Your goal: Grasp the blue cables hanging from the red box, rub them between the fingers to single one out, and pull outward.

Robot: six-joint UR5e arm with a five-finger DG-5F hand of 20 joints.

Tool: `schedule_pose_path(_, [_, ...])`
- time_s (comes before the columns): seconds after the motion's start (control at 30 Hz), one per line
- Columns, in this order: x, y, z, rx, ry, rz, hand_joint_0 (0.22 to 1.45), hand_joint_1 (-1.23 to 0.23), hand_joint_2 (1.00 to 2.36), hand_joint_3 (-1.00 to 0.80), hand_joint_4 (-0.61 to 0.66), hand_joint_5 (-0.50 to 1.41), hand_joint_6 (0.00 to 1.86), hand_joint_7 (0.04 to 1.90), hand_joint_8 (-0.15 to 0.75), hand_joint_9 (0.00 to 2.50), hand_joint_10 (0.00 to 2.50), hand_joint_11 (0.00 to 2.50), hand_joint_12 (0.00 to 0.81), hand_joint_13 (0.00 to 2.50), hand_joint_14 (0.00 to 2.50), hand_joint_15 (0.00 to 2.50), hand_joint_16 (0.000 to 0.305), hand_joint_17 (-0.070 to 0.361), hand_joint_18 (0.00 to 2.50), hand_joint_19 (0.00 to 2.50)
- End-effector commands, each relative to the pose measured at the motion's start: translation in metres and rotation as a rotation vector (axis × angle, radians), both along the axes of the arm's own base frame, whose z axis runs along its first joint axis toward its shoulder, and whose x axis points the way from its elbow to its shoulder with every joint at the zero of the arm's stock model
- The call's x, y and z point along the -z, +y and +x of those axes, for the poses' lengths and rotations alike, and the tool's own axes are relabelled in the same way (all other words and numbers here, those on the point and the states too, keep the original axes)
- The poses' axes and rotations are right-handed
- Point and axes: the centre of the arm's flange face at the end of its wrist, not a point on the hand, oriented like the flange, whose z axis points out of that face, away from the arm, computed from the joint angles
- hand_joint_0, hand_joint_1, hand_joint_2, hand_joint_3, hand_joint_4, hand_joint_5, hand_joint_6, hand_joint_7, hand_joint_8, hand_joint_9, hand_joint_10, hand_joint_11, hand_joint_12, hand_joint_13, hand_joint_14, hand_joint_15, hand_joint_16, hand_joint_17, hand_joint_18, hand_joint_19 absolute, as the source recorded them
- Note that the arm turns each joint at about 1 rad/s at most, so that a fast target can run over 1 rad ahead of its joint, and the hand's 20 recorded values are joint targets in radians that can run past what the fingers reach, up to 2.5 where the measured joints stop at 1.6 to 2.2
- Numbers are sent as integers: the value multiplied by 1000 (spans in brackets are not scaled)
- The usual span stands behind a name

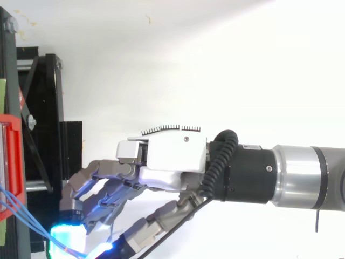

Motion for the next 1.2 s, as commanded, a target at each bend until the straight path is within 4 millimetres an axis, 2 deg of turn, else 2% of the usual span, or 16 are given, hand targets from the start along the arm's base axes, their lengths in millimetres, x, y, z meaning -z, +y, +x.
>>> schedule_pose_path(0.0, [3,0,-4,-6,41,14,718,-936,1000,-500,161,-185,894,870,261,729,10,373,354,679,16,423,43,97,665,441])
schedule_pose_path(0.23, [5,4,-8,-45,73,44,518,-796,1000,-500,178,-151,877,930,300,843,11,385,378,754,17,456,45,102,694,490])
schedule_pose_path(0.47, [3,4,-6,-45,67,45,553,-682,1000,-500,165,-142,865,969,298,882,11,394,367,779,17,481,44,99,695,528])
schedule_pose_path(0.63, [1,3,-6,-42,64,46,574,-656,1009,-389,160,-141,865,999,292,896,13,414,364,788,18,505,43,98,690,551])
schedule_pose_path(0.7, [-1,2,-5,-40,59,47,570,-647,1008,-402,164,-141,865,1006,294,901,14,415,368,790,18,505,44,98,690,556])
schedule_pose_path(0.8, [-3,-2,-3,-35,52,43,537,-656,1003,-464,170,-142,865,993,304,906,12,416,378,796,17,506,45,102,701,551])
schedule_pose_path(0.9, [-18,-3,3,-31,28,42,524,-672,1001,-500,177,-142,864,976,309,906,12,416,382,797,19,507,46,103,706,555])
schedule_pose_path(1.17, [-22,-4,3,-29,41,39,518,-701,1000,-500,178,-143,861,975,312,900,12,419,385,801,19,512,47,105,709,553])
